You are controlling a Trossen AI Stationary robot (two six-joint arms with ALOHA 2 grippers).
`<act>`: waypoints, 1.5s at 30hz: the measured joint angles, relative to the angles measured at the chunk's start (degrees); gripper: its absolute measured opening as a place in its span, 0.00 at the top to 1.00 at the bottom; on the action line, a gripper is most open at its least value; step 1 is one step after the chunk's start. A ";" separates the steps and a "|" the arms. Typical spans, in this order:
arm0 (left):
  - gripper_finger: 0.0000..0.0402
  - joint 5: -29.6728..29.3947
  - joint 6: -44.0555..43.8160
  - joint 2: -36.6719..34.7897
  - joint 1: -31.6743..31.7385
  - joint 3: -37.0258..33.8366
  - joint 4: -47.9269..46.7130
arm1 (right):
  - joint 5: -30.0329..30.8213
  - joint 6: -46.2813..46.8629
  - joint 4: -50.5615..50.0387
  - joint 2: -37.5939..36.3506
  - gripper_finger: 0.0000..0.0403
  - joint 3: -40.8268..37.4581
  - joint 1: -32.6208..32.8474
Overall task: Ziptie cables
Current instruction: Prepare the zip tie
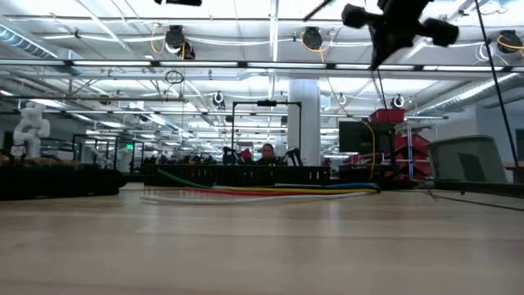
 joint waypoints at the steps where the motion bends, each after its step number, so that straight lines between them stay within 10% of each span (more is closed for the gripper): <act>1: 0.88 0.00 -0.06 -0.17 0.00 0.30 0.53 | 1.92 -2.21 1.37 -0.03 1.00 1.08 -0.14; 12: 0.88 7.42 -3.63 -0.59 -0.09 0.93 -0.54 | 3.21 -39.25 37.22 -0.08 1.00 4.70 -1.56; 22: 0.88 7.65 -5.46 -3.10 -0.04 0.87 -8.37 | -7.63 -19.37 10.70 -0.06 1.00 4.66 -4.72; 27: 0.88 7.65 -8.23 -2.97 -0.08 0.85 -8.42 | -17.65 -31.59 9.72 -0.05 0.98 4.06 -10.31; 45: 0.88 -2.04 -24.61 -1.01 -7.73 0.74 -7.95 | -48.74 -67.48 35.29 0.07 0.47 -22.72 -28.82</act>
